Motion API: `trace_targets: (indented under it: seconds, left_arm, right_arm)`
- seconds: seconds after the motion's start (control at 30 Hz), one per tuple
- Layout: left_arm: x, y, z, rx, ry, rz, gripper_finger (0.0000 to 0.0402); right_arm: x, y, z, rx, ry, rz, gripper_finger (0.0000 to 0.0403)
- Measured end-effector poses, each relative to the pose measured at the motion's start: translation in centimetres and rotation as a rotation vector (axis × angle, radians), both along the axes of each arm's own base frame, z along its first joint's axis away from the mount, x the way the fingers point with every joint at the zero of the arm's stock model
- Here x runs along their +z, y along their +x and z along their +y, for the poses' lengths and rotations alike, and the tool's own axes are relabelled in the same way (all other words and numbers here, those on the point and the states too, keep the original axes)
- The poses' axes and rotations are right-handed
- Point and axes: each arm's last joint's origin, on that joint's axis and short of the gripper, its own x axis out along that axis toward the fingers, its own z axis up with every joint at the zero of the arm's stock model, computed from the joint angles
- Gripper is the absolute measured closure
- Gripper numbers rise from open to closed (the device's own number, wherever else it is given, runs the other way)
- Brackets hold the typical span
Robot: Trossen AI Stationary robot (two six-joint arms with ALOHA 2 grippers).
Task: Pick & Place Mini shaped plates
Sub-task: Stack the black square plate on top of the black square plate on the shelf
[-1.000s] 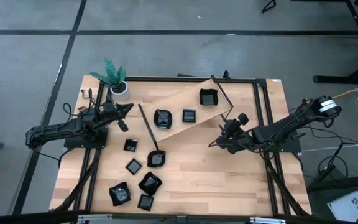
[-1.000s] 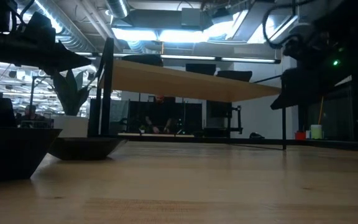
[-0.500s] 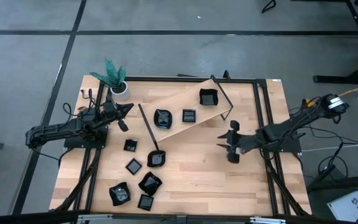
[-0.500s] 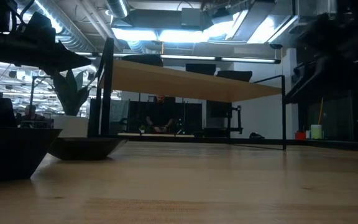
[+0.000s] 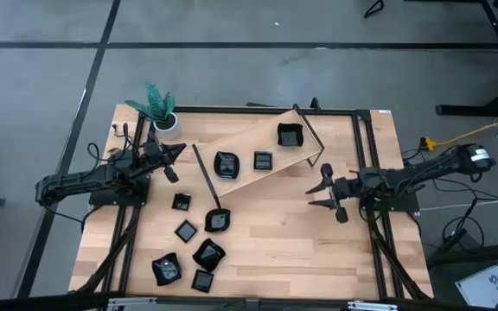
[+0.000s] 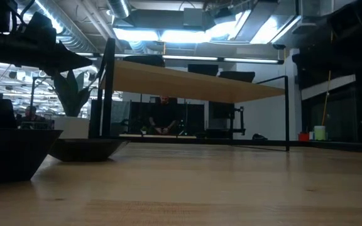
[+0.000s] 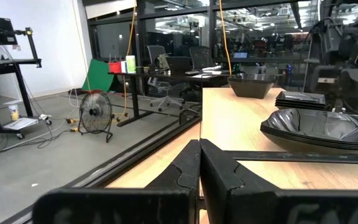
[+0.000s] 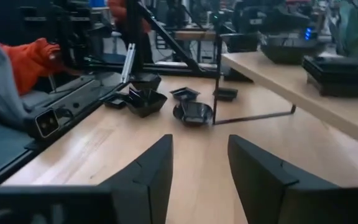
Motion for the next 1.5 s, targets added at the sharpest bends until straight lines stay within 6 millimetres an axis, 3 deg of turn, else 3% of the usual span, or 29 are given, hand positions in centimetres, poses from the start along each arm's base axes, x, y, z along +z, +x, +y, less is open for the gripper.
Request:
trace_targets:
  seconds: [0.3,0.77,1.13,1.37,1.5]
  left_arm:
    - [0.0,0.0,0.0,0.0,0.0,0.0,0.0398]
    - [0.0,0.0,0.0,0.0,0.0,0.0,0.0398]
    - [0.0,0.0,0.0,0.0,0.0,0.0,0.0398]
    - [0.0,0.0,0.0,0.0,0.0,0.0,0.0398]
    - [0.0,0.0,0.0,0.0,0.0,0.0,0.0398]
  right_arm:
    - [0.6,-0.2,-2.9,-0.095,-0.056,-0.05,0.0249]
    - [1.4,-1.9,-5.4,-0.274,-0.131,-0.105,0.0249]
    - [1.7,-4.1,-6.0,-0.391,-0.12,-0.146,0.0249]
    - [1.9,-5.1,-6.5,-0.645,-0.08,-0.171,0.0249]
    - [1.6,-5.1,-6.5,-0.672,-0.087,-0.144,0.0249]
